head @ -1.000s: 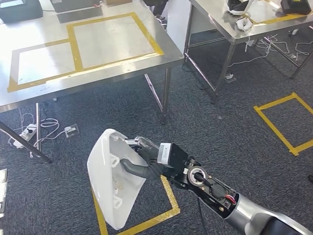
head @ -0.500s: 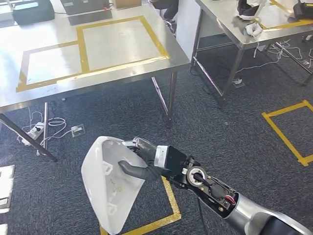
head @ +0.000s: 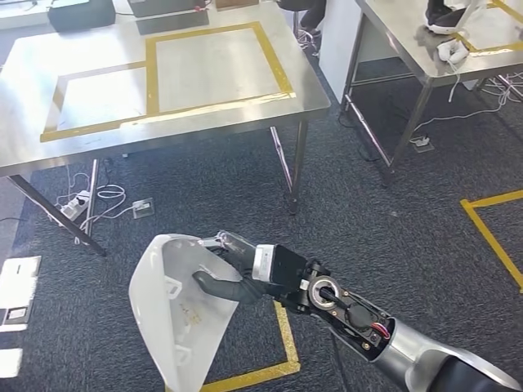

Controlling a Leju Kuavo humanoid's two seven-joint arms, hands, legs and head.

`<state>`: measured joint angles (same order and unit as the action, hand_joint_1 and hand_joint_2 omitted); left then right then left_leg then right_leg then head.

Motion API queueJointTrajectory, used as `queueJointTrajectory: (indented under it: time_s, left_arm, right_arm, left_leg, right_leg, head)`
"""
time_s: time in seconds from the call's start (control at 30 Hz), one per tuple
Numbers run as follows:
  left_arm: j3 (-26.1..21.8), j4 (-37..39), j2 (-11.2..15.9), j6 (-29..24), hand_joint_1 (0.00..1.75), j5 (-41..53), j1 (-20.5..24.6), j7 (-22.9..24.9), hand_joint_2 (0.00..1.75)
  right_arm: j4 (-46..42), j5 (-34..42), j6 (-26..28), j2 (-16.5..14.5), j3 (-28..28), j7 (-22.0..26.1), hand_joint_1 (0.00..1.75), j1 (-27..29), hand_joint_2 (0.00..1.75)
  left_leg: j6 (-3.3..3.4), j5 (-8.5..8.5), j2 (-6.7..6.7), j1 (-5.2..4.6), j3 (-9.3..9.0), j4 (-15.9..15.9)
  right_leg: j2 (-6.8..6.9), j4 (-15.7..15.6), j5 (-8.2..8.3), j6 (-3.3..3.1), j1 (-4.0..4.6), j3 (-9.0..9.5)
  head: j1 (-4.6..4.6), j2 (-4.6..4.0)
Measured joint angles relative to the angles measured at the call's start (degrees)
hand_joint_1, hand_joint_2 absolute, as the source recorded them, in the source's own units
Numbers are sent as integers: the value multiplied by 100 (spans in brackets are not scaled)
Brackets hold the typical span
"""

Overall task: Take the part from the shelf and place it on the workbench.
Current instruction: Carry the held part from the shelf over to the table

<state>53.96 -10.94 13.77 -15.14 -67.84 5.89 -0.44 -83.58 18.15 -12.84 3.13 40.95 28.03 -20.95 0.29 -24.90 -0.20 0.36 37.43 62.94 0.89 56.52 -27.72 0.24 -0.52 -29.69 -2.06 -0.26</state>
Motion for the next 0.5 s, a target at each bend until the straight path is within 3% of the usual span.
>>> queueJointTrajectory:
  time_s: [0.07, 0.2, 0.27, 0.5]
  left_arm:
    - [0, 1, 29, -4, 0, -23, 5, 3, 175]
    - [0, 3, 38, -4, 0, -49, 1, 9, 175]
    - [0, 3, 44, -4, 0, -53, -8, 11, 175]
    - [0, 3, 24, -3, 0, -52, -6, 11, 175]
  right_arm:
    - [1, 52, -34, -2, 1, 19, 175, -7, 175]
    - [7, 99, -69, -3, 4, 33, 175, 6, 175]
    - [7, 102, -72, -3, 4, 34, 175, 3, 175]
    - [7, 103, -73, -3, 5, 34, 175, 2, 175]
  left_leg:
    - [125, 187, 50, -93, -282, -612]
    - [-158, 176, 63, -112, -365, -802]
    - [-110, 171, 59, -117, -369, -797]
    - [-85, 156, 60, -117, -371, -795]
  right_leg:
    - [17, 4, -23, -5, 20, -4]
    - [35, 17, -61, -41, 11, -14]
    - [38, -7, -57, -28, 8, 6]
    - [37, -58, -43, -2, 7, 32]
  head:
    - [-11, 0]
    - [-28, 0]
    - [-37, 0]
    - [-40, 0]
